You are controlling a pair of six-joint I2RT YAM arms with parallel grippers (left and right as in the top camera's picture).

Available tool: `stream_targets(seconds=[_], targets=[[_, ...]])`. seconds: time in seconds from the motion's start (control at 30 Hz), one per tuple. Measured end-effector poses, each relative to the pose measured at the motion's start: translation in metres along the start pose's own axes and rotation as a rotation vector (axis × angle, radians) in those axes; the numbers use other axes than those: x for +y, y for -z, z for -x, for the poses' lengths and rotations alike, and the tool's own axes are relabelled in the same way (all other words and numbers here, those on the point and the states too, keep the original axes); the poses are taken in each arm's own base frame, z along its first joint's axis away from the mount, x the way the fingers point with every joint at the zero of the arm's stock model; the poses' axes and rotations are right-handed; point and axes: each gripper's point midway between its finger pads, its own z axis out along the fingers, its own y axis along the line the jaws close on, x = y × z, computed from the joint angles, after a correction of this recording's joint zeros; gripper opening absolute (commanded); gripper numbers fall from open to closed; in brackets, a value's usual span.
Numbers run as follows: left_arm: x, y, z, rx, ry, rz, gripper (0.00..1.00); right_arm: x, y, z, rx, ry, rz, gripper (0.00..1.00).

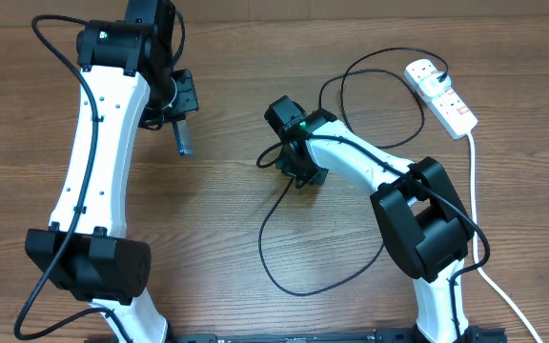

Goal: Plug charger to phone and switch on socket
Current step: 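Lower the right gripper onto the black cable's USB-C plug, then close the right gripper on the plug and lift it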

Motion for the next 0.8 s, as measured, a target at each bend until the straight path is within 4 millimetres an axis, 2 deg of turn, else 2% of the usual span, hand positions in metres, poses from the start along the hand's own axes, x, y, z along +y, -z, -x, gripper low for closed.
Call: stream_targets(seconds=[0.33,0.5,0.73,0.8], targets=[[0.0,0.0,0.0,0.0,0.0,0.0,0.04,0.001,0.0001,-0.0063,0.034,0.001,0.01,0.25],[0.0,0.0,0.0,0.0,0.0,0.0,0.04,0.0011,0.0001,-0.0061,0.034,0.001,0.01,0.2],[0.0,0.0,0.0,0.0,0.0,0.0,0.04,0.0039,0.0001,-0.0044,0.026,0.0,0.021,0.04],[0.0,0.0,0.0,0.0,0.0,0.0,0.04,0.0055,-0.0003,-0.0036,0.024,-0.002,0.028,0.04]])
